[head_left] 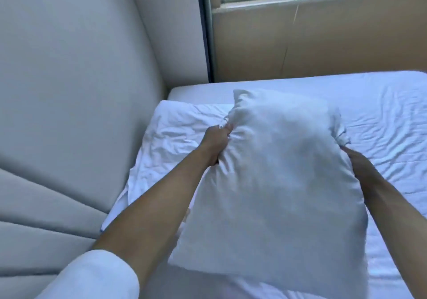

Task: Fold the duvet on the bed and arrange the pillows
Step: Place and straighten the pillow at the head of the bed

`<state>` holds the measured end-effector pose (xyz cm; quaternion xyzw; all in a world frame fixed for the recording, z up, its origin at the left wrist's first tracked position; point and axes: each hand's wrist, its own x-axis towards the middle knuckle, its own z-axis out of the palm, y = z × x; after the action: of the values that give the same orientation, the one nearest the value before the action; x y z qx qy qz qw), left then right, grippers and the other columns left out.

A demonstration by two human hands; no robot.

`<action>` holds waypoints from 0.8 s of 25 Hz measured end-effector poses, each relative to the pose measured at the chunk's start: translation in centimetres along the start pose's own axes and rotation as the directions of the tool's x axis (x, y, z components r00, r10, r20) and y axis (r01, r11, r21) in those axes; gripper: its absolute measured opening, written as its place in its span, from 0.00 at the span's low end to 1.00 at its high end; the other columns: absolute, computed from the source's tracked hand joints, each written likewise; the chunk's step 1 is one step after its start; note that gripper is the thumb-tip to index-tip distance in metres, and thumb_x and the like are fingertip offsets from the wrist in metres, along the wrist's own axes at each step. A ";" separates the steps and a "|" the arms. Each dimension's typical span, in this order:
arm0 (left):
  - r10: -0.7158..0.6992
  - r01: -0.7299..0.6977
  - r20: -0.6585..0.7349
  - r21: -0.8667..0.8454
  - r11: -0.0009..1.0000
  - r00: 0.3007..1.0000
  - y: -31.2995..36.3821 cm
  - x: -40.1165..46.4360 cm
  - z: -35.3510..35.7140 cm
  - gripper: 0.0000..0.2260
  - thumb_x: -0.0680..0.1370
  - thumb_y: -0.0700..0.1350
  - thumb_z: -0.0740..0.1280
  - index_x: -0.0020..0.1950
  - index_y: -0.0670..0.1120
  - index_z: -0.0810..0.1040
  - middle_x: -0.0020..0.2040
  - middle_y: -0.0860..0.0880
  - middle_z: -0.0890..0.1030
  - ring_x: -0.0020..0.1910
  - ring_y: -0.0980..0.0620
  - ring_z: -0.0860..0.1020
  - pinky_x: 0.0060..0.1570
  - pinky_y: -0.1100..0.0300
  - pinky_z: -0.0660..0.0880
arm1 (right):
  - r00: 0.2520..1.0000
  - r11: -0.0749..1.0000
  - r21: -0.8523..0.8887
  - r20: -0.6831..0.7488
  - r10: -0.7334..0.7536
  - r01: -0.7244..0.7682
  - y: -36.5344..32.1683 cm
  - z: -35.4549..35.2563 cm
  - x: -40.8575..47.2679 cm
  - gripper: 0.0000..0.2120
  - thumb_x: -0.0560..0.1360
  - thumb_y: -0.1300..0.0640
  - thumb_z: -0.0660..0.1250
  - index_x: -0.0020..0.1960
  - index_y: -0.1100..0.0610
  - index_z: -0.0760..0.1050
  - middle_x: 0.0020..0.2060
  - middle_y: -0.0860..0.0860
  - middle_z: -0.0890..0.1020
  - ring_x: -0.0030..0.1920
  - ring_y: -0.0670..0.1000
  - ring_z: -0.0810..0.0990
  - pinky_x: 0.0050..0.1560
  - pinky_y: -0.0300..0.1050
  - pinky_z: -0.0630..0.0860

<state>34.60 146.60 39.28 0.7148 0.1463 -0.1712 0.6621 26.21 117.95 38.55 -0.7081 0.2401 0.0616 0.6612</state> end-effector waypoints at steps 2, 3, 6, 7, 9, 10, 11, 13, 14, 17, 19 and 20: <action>0.050 -0.044 -0.069 0.073 0.996 0.996 3.4 0.6 -6.5 0.16 0.84 0.51 0.64 0.58 0.39 0.80 0.51 0.43 0.84 0.52 0.42 0.83 0.52 0.51 0.82 | 0.999 0.986 0.158 -0.018 -0.049 0.051 -2.8 4.6 1.4 0.10 0.84 0.53 0.64 0.46 0.52 0.80 0.45 0.45 0.81 0.54 0.50 0.77 0.53 0.37 0.70; 0.073 -0.054 -0.119 0.157 0.986 0.990 4.7 0.8 -9.5 0.17 0.84 0.51 0.62 0.60 0.39 0.80 0.54 0.42 0.84 0.54 0.41 0.83 0.54 0.50 0.81 | 1.000 0.971 0.236 -0.011 -0.018 0.020 -4.3 6.9 2.2 0.07 0.83 0.54 0.65 0.50 0.53 0.81 0.46 0.46 0.82 0.55 0.51 0.78 0.50 0.36 0.73; 0.142 0.061 -0.303 0.573 0.817 0.942 5.0 1.2 -17.5 0.17 0.82 0.50 0.59 0.62 0.41 0.78 0.61 0.41 0.81 0.59 0.38 0.80 0.51 0.53 0.76 | 0.997 0.987 0.158 0.078 0.012 -0.024 -4.6 14.7 4.7 0.31 0.78 0.51 0.70 0.78 0.53 0.65 0.66 0.51 0.78 0.59 0.54 0.80 0.49 0.48 0.78; 0.134 0.133 -0.330 0.673 0.728 0.934 3.9 0.8 -19.4 0.20 0.81 0.52 0.59 0.67 0.42 0.76 0.64 0.42 0.80 0.61 0.38 0.79 0.52 0.54 0.75 | 0.995 0.998 0.048 0.088 0.046 -0.050 -3.7 17.0 4.8 0.38 0.78 0.49 0.71 0.82 0.51 0.55 0.71 0.51 0.72 0.63 0.56 0.77 0.53 0.54 0.78; 0.077 0.222 -0.331 0.770 0.599 0.940 -0.7 0.0 -21.7 0.27 0.79 0.57 0.59 0.75 0.44 0.70 0.70 0.41 0.75 0.66 0.38 0.76 0.60 0.52 0.74 | 0.995 0.963 -0.269 0.095 0.031 -0.004 -1.4 21.0 3.7 0.43 0.78 0.47 0.71 0.83 0.52 0.49 0.78 0.52 0.63 0.74 0.57 0.69 0.70 0.59 0.70; 0.047 0.234 -0.309 0.803 0.549 0.950 -3.3 -0.5 -22.1 0.30 0.79 0.58 0.58 0.78 0.45 0.65 0.73 0.40 0.72 0.69 0.38 0.73 0.65 0.49 0.73 | 0.991 0.910 -0.413 0.135 0.028 0.030 0.6 22.5 2.9 0.44 0.77 0.48 0.72 0.83 0.53 0.49 0.80 0.54 0.61 0.77 0.57 0.64 0.75 0.56 0.65; 0.015 0.226 -0.270 0.833 0.505 0.963 -6.0 -1.5 -22.0 0.32 0.80 0.59 0.58 0.80 0.46 0.60 0.76 0.40 0.67 0.73 0.38 0.68 0.68 0.46 0.70 | 0.979 0.845 -0.531 0.200 0.046 0.069 2.6 23.9 1.6 0.44 0.77 0.48 0.73 0.84 0.53 0.50 0.81 0.56 0.58 0.79 0.57 0.60 0.77 0.52 0.61; -0.042 0.153 -0.149 0.897 0.414 0.988 -11.1 -3.5 -20.9 0.34 0.81 0.61 0.59 0.83 0.53 0.51 0.81 0.41 0.55 0.79 0.39 0.56 0.74 0.41 0.63 | 0.940 0.695 -0.707 0.311 0.138 0.131 6.4 25.6 0.0 0.46 0.76 0.46 0.73 0.84 0.49 0.48 0.82 0.57 0.51 0.81 0.59 0.54 0.79 0.52 0.57; -0.068 0.100 -0.080 0.918 0.385 0.994 -13.3 -4.8 -20.4 0.35 0.81 0.62 0.59 0.83 0.57 0.47 0.83 0.43 0.49 0.81 0.40 0.50 0.75 0.38 0.59 | 0.928 0.630 -0.763 0.326 0.181 0.145 8.0 26.2 -0.9 0.46 0.76 0.44 0.72 0.83 0.46 0.46 0.83 0.58 0.47 0.82 0.60 0.52 0.79 0.54 0.55; -0.120 0.014 0.022 0.956 0.294 0.992 -18.3 -7.6 -19.5 0.39 0.80 0.63 0.61 0.81 0.65 0.36 0.83 0.48 0.35 0.82 0.41 0.39 0.75 0.32 0.54 | 0.927 0.469 -0.858 0.328 0.184 0.211 11.4 27.0 -3.3 0.47 0.77 0.39 0.69 0.83 0.44 0.41 0.82 0.57 0.40 0.82 0.64 0.45 0.80 0.59 0.49; -0.123 0.001 0.031 0.967 0.253 0.992 -19.7 -8.5 -19.2 0.40 0.80 0.61 0.60 0.80 0.65 0.33 0.82 0.47 0.31 0.82 0.40 0.37 0.74 0.30 0.54 | 0.926 0.404 -0.876 0.347 0.149 0.264 12.8 27.0 -5.5 0.46 0.78 0.40 0.67 0.82 0.43 0.39 0.82 0.53 0.37 0.81 0.66 0.42 0.80 0.64 0.50; -0.116 -0.007 0.036 0.970 0.242 0.993 -20.1 -8.8 -19.1 0.39 0.80 0.60 0.60 0.80 0.64 0.34 0.82 0.46 0.32 0.82 0.40 0.37 0.74 0.30 0.55 | 0.920 0.366 -0.883 0.365 0.142 0.294 13.5 26.8 -6.7 0.46 0.78 0.42 0.67 0.82 0.41 0.38 0.82 0.50 0.35 0.81 0.66 0.40 0.79 0.66 0.52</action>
<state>18.92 167.39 26.37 0.9555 0.0013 -0.2831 0.0829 20.77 145.45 25.85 -0.9391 -0.0035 0.2905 0.1836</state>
